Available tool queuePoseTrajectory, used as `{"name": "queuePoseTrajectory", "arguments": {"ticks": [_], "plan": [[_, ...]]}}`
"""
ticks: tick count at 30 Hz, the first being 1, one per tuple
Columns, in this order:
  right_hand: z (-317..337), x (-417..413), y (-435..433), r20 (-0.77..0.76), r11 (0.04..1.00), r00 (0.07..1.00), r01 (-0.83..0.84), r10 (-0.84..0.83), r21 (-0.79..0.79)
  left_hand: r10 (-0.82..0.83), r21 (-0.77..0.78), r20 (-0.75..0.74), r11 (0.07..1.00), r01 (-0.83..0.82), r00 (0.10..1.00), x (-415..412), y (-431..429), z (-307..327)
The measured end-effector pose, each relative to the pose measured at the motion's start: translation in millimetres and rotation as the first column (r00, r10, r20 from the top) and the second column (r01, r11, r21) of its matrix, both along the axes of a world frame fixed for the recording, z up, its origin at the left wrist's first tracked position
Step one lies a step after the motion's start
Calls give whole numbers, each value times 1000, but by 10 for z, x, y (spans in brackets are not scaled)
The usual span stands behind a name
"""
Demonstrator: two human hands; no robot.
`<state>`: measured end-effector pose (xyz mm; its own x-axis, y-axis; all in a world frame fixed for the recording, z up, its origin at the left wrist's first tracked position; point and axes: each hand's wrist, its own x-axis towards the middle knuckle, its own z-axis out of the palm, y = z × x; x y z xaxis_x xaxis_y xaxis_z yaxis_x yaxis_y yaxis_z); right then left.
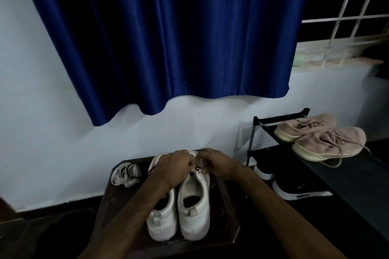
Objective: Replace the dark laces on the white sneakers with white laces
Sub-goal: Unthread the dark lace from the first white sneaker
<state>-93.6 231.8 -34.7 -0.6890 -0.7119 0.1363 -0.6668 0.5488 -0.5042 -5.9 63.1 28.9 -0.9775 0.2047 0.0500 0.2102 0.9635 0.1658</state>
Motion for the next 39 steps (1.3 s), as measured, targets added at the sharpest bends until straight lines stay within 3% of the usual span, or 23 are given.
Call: {"name": "queuePoseTrajectory", "arguments": {"ticks": [3,9,16,19,22,25,27,29,31,33,35,39], "plan": [[0,-2,9,3,1000,1000,16,-16,15,-20,-73,71,997,25,997,-31,70,114],[16,-6,31,-11,998,1000,17,-16,62,-120,-301,41,945,127,992,104,131,141],[93,32,26,-12,997,1000,-6,6,75,-110,-126,122,984,126,986,63,-23,91],[129,46,33,-6,998,1000,-13,14,67,-74,80,136,995,63,988,14,-217,64],[188,71,44,67,999,998,-17,13,48,54,337,42,939,-65,998,24,-388,9],[316,129,7,66,997,997,53,-49,-52,168,195,-31,968,-159,985,61,-514,-52],[433,203,-78,26,992,996,86,-84,-95,152,137,-55,980,-144,987,108,-511,-87],[529,281,-188,1,996,999,50,-50,67,43,202,-10,979,-41,999,139,-464,-116],[582,365,-279,-11,970,999,43,-42,240,-89,348,125,937,41,988,168,-454,-149],[635,403,-290,3,960,998,67,-70,271,-158,465,198,884,49,967,189,-498,-182],[663,385,-277,81,961,994,49,-74,271,-130,432,215,901,25,968,223,-547,-215],[668,337,-296,174,955,983,11,-66,297,-86,227,187,973,42,979,222,-510,-254]]}}
